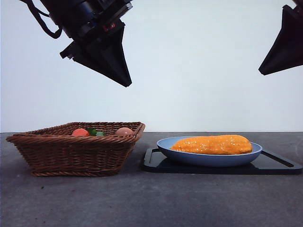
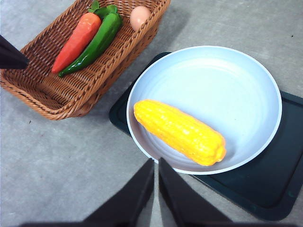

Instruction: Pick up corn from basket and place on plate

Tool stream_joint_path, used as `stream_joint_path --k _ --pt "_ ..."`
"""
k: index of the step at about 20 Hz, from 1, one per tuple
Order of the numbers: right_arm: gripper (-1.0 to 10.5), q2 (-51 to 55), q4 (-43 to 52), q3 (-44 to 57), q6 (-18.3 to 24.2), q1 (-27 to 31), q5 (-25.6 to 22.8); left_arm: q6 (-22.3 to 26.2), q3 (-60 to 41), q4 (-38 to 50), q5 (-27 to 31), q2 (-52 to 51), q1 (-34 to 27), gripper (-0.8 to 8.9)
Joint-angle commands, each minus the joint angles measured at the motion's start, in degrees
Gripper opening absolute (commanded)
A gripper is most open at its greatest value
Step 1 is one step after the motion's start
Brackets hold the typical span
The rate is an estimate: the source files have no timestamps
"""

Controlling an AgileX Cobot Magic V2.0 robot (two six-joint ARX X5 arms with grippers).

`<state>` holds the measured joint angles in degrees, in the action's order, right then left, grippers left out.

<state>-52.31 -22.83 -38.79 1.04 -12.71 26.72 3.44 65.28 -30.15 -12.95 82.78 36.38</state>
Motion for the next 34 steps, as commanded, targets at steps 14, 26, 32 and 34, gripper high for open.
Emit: stream_joint_path --k 14,26,32,34 --pt "0.0 -0.4 0.8 -0.2 -0.5 -0.1 -0.2 9.0 -6.1 10.4 9.3 -20.2 -15.0 0.08" --pt "0.0 -0.4 0.8 -0.2 -0.5 -0.1 -0.2 7.4 -50.6 32.8 11.0 -62.9 -36.2 0.08" --pt "0.0 -0.4 0.8 -0.2 -0.5 -0.1 -0.2 4.4 -60.0 31.1 11.1 -71.0 -36.2 0.08" --pt "0.0 -0.4 0.8 -0.2 -0.5 -0.1 -0.2 4.4 -61.4 28.9 11.1 -73.4 -36.2 0.08"
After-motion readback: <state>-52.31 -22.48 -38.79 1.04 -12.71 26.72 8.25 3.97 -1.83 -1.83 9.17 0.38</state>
